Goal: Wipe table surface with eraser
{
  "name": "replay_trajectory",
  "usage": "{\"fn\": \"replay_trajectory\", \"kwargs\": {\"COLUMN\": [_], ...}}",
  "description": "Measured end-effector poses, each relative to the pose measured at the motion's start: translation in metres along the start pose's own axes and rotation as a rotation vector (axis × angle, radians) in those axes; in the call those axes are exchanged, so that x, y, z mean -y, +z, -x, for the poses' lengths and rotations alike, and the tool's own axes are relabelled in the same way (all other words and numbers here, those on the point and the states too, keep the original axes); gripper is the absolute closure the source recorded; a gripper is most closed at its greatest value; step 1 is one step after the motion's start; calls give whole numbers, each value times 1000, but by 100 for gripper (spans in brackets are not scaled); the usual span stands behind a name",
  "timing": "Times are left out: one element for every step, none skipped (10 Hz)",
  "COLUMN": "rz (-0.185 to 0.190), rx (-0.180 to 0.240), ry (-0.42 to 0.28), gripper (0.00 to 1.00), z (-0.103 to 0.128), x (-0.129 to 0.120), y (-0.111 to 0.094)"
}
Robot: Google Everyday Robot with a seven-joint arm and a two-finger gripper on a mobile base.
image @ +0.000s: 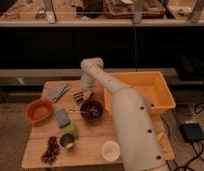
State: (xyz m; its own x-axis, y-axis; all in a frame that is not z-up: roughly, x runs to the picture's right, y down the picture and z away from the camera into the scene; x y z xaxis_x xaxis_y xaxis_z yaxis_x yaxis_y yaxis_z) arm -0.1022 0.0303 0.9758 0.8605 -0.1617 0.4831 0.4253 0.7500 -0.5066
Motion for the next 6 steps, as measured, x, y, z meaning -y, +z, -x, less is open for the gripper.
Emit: {"fn": "replay_trajectory", "kwargs": {"rz": [0, 0, 0, 0, 0, 0], "rx": [0, 0, 0, 0, 0, 1], "ry": [0, 0, 0, 0, 0, 0], "gripper": [70, 72, 80, 88, 90, 90], "z": [0, 0, 0, 0, 0, 0], "x": [0, 0, 0, 0, 0, 0], "y": [0, 0, 0, 0, 0, 0]}}
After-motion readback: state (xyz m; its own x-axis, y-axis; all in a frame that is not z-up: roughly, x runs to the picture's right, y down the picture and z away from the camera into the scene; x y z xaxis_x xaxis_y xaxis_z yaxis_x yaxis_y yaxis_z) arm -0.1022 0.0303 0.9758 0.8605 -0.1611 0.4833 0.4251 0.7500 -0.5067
